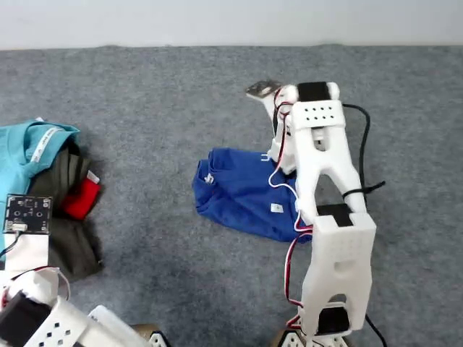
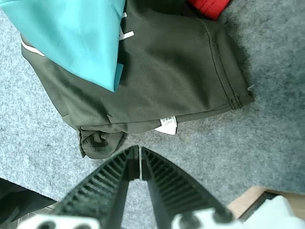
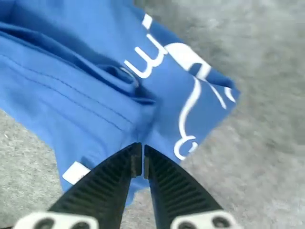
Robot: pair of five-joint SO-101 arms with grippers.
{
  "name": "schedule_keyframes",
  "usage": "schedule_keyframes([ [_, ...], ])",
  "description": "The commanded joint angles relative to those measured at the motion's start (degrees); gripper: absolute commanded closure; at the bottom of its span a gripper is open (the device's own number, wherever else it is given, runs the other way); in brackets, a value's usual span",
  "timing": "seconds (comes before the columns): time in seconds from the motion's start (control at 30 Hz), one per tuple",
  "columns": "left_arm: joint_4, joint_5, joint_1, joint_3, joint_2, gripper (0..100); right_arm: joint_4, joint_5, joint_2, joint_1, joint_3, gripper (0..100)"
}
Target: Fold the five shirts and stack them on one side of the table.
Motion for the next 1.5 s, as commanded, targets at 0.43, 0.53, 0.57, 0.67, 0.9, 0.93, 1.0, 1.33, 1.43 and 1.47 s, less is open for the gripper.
schedule_keyframes([
  [0.43,0.18,0.35,5.8,-0.04,-0.09,98,2.51,-4.04,-11.03,-29.85,7.21,99.0],
  [0.53,0.0,0.35,5.8,-0.04,-0.09,98,2.51,-4.04,-15.43,-28.79,7.21,99.0],
  [0.57,0.0,0.35,5.8,-0.04,-0.09,98,2.51,-4.04,-16.48,-27.21,7.21,99.0],
  [0.67,0.0,0.35,5.8,-0.04,-0.09,98,2.42,-3.78,-17.1,-20.88,7.21,99.0],
  [0.9,0.26,0.35,5.8,-0.04,-0.09,98,2.33,-0.7,-7.25,-8.92,7.21,99.0],
  [0.93,0.26,0.35,5.8,-0.04,-0.09,98,2.33,-0.7,-5.23,-8.66,7.21,99.0],
  [1.0,0.26,0.35,5.8,-0.04,-0.09,98,2.42,-0.79,-1.8,-9.27,7.21,99.0],
  [1.33,0.35,0.35,5.45,-0.04,-0.09,98,2.51,-0.88,-6.02,-30.55,20.13,99.0],
  [1.43,0.35,0.35,5.45,-0.04,-0.09,98,2.51,-2.29,-10.68,-35.47,25.32,99.0],
  [1.47,0.35,0.35,5.45,-0.04,-0.09,98,2.51,-2.64,-12.09,-36.09,26.37,99.0],
])
